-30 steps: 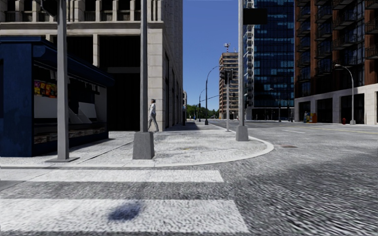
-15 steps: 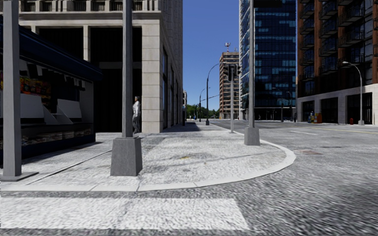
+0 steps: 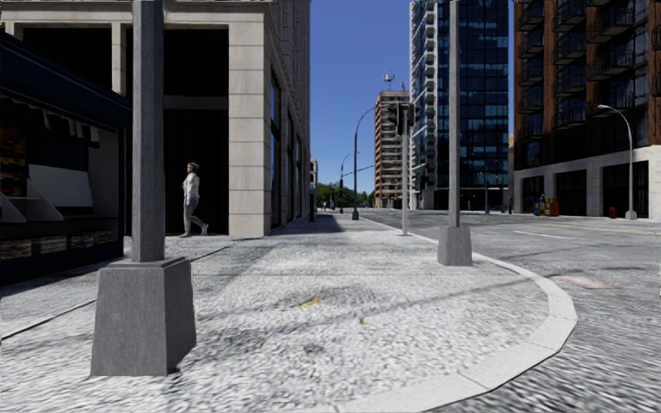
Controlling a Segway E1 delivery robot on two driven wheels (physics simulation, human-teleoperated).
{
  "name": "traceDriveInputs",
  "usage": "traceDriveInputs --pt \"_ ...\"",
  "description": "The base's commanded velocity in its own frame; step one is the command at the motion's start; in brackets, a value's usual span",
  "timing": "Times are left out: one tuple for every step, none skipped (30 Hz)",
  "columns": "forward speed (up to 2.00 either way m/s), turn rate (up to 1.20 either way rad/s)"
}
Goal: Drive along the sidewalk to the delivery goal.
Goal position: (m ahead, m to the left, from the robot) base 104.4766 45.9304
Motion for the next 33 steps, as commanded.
traceDriveInputs --pt "2.00 0.00" --pt "2.00 0.00" --pt "2.00 0.00" --pt "2.00 0.00" --pt "2.00 0.00" --pt "2.00 0.00" --pt "2.00 0.00" --pt "2.00 0.00" --pt "2.00 0.00" --pt "2.00 0.00" --pt "2.00 0.00" --pt "2.00 0.00" --pt "2.00 0.00" --pt "2.00 0.00" --pt "2.00 0.00" --pt "2.00 0.00" --pt "2.00 0.00" --pt "2.00 0.00" --pt "2.00 0.00" --pt "2.00 0.00" --pt "2.00 0.00" --pt "2.00 0.00" --pt "2.00 0.00" --pt "2.00 0.00" --pt "2.00 0.00" --pt "2.00 0.00" --pt "2.00 0.00" --pt "2.00 0.00" --pt "2.00 0.00" --pt "2.00 0.00" --pt "2.00 0.00" --pt "2.00 0.00" --pt "2.00 0.00"
